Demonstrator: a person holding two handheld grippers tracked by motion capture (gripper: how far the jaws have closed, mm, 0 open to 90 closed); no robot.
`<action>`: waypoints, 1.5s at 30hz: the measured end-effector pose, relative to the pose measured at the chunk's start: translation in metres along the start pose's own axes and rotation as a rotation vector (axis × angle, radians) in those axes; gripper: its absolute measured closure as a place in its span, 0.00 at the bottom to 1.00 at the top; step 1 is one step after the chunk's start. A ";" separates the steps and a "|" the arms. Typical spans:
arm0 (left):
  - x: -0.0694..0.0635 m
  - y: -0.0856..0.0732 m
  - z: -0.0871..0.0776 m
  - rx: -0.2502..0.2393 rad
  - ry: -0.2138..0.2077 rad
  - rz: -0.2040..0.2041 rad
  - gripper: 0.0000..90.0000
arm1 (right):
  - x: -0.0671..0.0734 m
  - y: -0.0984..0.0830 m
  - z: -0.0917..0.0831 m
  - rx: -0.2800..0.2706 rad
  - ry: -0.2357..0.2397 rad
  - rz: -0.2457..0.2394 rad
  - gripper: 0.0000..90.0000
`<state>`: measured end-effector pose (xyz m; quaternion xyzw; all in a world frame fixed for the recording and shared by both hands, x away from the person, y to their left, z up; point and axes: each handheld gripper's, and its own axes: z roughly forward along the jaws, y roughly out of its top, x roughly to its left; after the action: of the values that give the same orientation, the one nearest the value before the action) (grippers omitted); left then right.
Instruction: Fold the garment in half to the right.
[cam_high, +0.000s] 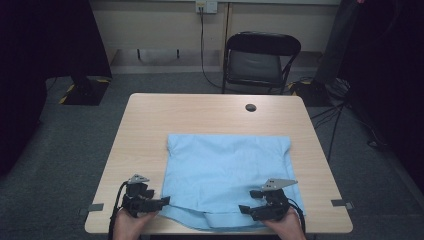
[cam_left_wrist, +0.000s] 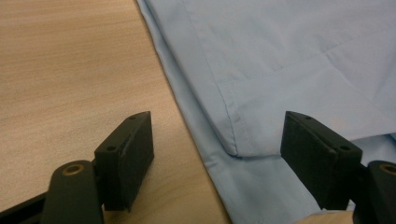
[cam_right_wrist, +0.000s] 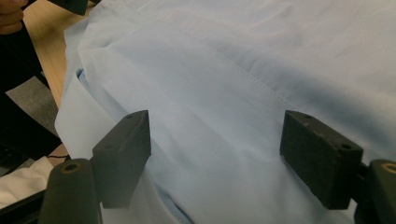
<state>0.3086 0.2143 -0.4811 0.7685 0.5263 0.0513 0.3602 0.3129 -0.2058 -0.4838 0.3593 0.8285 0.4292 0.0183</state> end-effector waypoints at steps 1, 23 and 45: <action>-0.002 0.000 0.001 0.001 0.004 0.010 0.29 | 0.000 0.000 0.001 0.000 -0.001 -0.001 0.27; -0.013 0.004 0.016 -0.008 -0.092 0.074 0.74 | 0.000 -0.002 0.009 0.020 0.000 0.001 0.25; -0.003 0.005 0.011 -0.081 -0.206 0.024 0.95 | 0.014 0.006 -0.003 -0.060 0.038 -0.055 0.27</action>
<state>0.3158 0.2050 -0.4852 0.7607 0.4746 -0.0025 0.4428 0.3052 -0.1972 -0.4738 0.3273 0.8250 0.4600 0.0255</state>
